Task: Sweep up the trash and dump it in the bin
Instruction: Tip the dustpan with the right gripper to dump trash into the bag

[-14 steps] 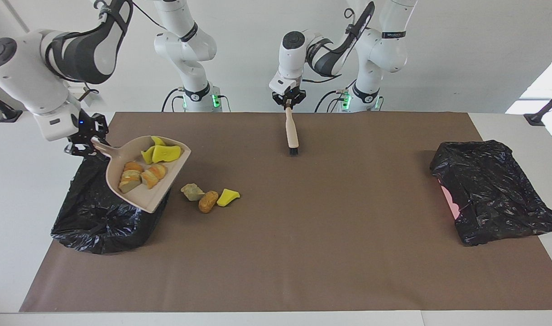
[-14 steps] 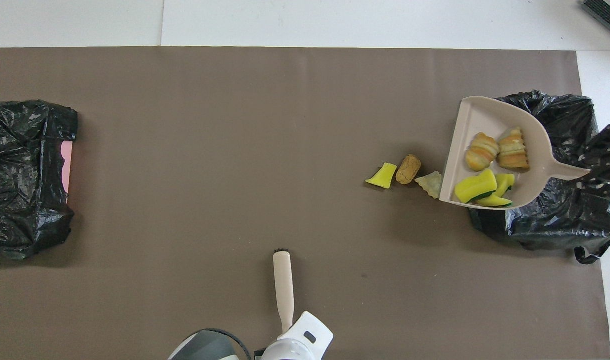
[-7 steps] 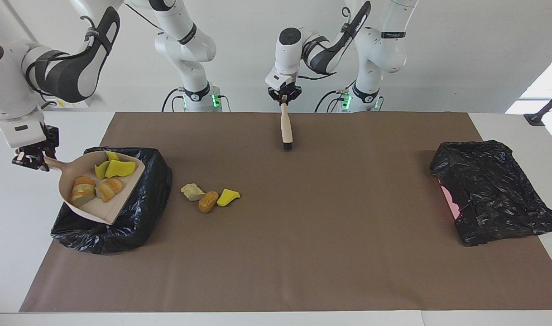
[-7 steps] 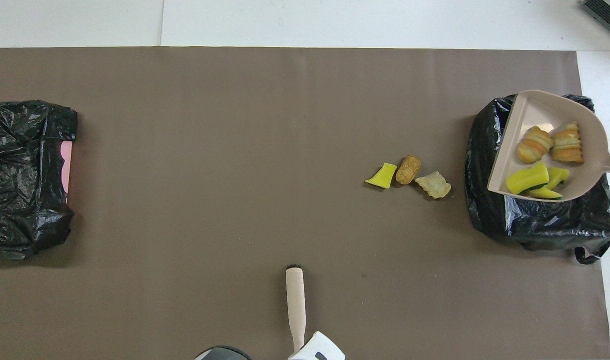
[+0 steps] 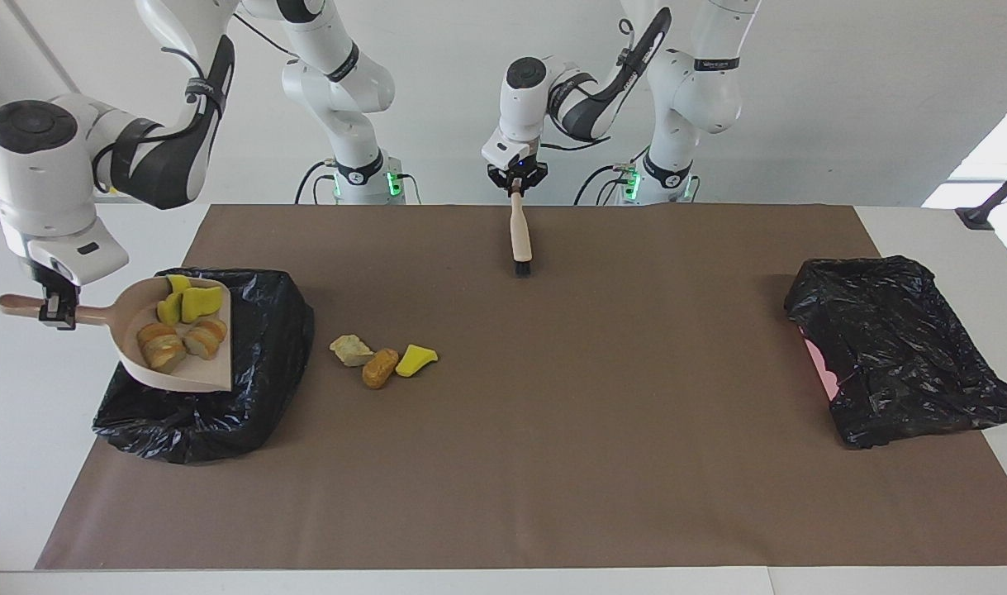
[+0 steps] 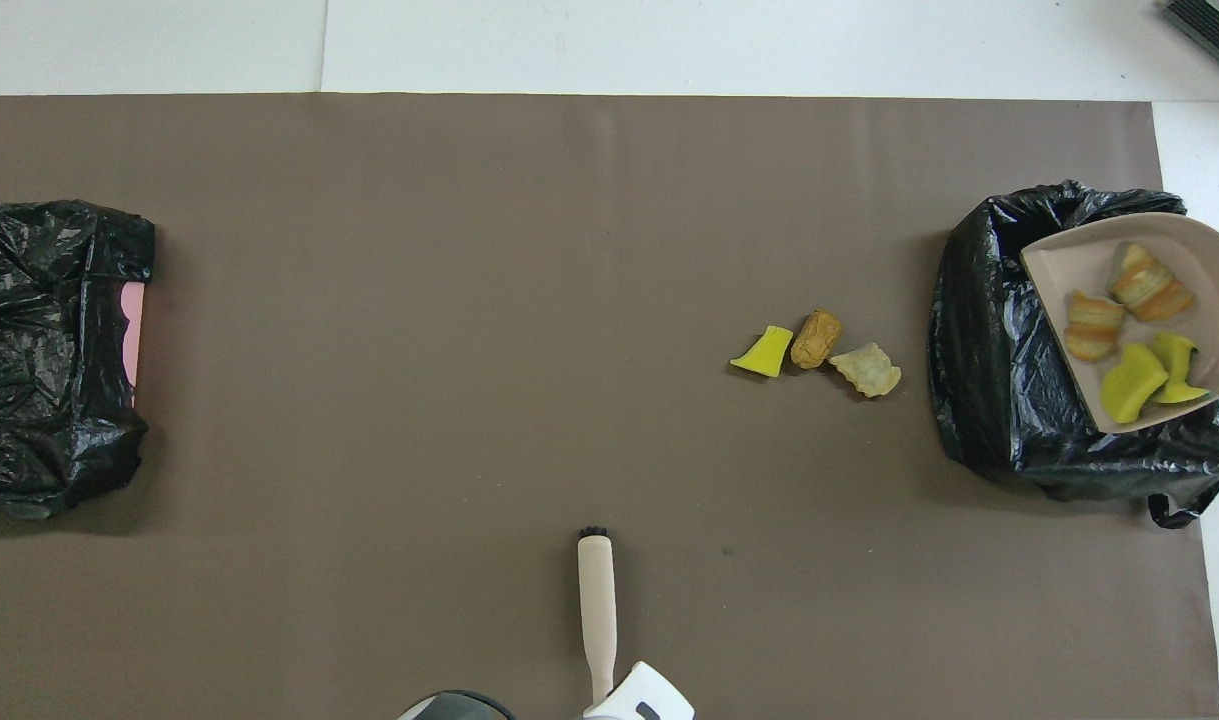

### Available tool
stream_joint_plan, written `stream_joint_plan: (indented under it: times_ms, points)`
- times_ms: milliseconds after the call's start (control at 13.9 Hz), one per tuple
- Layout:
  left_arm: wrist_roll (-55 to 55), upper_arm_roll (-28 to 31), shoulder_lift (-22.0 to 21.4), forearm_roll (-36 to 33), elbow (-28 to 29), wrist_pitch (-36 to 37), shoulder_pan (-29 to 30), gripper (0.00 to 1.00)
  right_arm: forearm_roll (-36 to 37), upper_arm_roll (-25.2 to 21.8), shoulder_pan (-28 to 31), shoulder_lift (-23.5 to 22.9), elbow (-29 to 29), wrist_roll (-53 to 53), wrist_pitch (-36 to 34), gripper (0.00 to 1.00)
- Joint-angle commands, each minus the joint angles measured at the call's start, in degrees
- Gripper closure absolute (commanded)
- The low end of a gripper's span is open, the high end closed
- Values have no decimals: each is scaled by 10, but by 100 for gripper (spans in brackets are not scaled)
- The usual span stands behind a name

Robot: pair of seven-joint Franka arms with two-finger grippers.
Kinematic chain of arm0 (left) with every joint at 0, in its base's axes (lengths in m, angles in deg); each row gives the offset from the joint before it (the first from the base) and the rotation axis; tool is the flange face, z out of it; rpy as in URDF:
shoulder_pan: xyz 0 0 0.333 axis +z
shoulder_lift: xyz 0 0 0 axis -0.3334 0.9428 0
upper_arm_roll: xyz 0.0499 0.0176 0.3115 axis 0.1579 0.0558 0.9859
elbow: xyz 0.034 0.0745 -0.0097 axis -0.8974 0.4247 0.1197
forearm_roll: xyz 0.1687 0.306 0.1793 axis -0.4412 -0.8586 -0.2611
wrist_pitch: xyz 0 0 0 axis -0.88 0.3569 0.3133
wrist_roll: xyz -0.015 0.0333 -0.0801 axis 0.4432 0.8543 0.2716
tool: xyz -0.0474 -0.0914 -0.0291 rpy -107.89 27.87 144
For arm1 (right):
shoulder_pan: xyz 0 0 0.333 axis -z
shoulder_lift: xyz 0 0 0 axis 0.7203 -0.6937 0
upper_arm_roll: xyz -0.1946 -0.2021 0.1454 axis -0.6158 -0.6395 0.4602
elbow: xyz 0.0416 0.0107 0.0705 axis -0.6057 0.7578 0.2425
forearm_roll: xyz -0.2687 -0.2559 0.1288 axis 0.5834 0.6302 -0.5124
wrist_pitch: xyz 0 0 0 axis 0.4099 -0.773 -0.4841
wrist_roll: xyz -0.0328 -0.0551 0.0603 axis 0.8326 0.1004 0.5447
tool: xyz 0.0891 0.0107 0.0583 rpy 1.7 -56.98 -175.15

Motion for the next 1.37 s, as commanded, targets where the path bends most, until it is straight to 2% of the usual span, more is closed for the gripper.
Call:
stream_joint_plan:
  times_ms: [0, 216, 433, 649, 793, 1009, 1154, 1298]
  points:
    - [-19, 13, 1, 5, -19, 9, 0, 0, 66, 0, -31, 8, 15, -25, 15, 100]
    - [-90, 15, 6, -3, -89, 98, 71, 0, 104, 0, -43, 8, 15, -11, 13, 100]
    - [-166, 15, 5, -52, -156, 129, 145, 0, 163, -1, -57, 12, 17, 86, -11, 100]
    - [-238, 15, 6, -87, -241, 188, 224, 0, 240, 0, -82, 19, 16, 194, -68, 100]
    - [-319, 15, 8, -89, -290, 232, 278, 0, 262, -1, -96, 22, 11, 205, -111, 100]
    - [-398, 15, 10, -147, -348, 254, 349, 0, 294, 0, -121, 34, 7, 215, -149, 100]
    - [-451, 16, 9, -147, -383, 269, 396, 0, 321, 1, -146, 47, 7, 245, -195, 100]
    - [-512, 16, 10, -144, -437, 320, 445, 0, 321, 1, -160, 70, 9, 248, -242, 100]
